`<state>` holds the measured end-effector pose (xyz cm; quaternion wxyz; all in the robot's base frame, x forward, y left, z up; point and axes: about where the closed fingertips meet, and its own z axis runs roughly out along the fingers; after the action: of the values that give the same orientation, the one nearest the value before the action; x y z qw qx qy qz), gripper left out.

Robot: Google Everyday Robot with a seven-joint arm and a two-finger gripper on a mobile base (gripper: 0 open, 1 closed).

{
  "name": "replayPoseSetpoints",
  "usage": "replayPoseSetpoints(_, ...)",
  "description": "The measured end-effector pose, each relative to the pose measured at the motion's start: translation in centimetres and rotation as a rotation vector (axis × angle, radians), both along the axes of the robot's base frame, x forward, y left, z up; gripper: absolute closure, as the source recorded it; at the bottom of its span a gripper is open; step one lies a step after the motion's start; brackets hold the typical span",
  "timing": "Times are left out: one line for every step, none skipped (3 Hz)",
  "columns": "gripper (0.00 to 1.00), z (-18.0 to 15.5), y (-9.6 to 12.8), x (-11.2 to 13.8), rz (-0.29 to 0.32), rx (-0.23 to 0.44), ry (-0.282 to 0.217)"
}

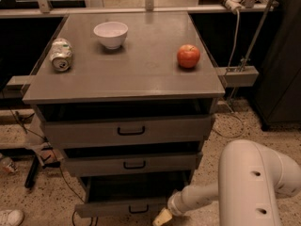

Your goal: Open bottom drawer

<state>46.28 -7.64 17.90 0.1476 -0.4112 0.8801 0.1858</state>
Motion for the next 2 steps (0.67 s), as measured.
replayPoseSetpoints(0.0,0.1,0.0,0.3,0.0,0.0,0.0)
replayPoseSetpoints(0.0,-0.4,-1.4,-3.9,-0.031,-0.018,0.049)
